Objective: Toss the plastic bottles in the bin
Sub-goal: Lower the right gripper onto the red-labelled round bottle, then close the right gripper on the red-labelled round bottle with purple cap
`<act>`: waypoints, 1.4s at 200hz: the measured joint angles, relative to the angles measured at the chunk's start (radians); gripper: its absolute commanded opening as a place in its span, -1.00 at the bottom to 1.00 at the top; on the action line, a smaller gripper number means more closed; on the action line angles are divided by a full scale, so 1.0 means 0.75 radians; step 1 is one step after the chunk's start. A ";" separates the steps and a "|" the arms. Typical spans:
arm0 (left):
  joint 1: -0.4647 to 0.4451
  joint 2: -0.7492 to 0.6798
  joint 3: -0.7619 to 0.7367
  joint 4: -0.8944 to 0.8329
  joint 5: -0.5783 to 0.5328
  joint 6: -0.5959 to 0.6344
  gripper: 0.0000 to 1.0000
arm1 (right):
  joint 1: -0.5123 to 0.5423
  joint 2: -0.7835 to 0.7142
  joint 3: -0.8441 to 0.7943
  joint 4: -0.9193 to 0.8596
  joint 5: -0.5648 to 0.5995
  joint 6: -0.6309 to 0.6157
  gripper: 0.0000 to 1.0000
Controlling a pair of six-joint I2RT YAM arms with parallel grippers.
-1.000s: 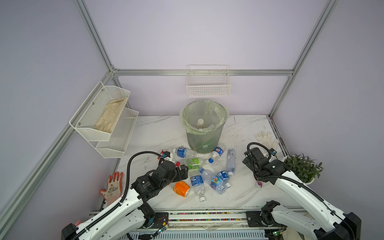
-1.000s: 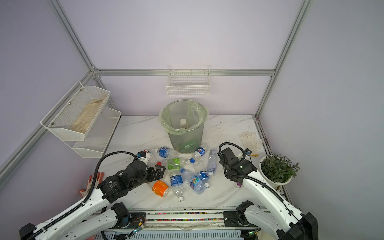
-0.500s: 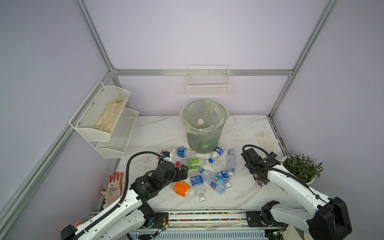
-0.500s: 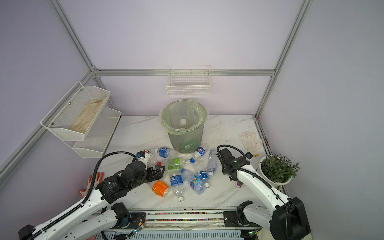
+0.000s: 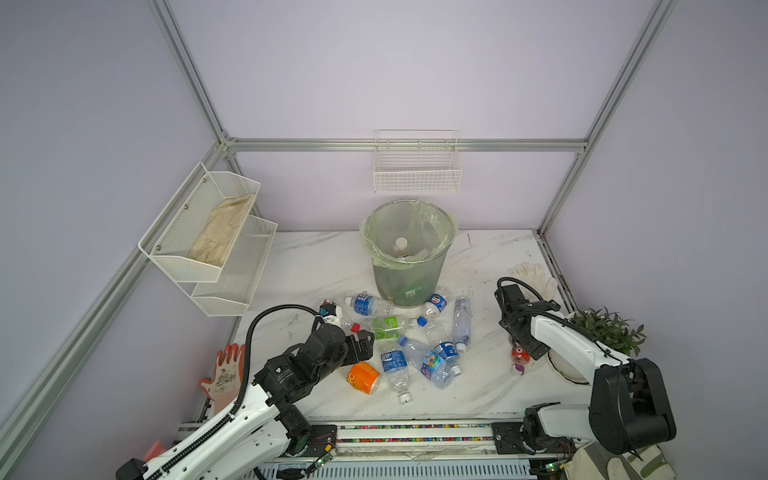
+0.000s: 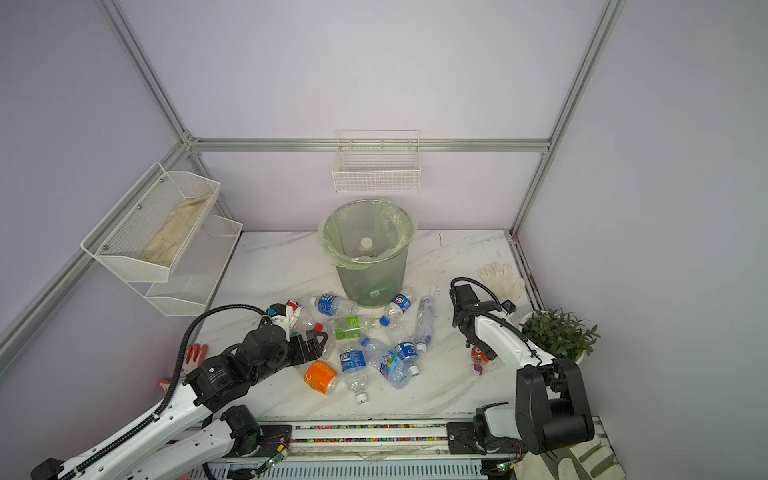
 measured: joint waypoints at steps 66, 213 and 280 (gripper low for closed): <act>0.000 -0.002 0.000 -0.007 -0.009 0.001 1.00 | -0.044 0.032 -0.050 0.171 -0.178 -0.137 0.91; 0.000 0.047 0.000 0.006 -0.002 0.000 0.99 | -0.044 -0.238 -0.054 0.333 -0.610 -0.403 0.95; 0.000 0.040 0.000 0.007 -0.002 0.000 1.00 | -0.044 -0.634 0.000 0.167 -0.736 -0.009 0.95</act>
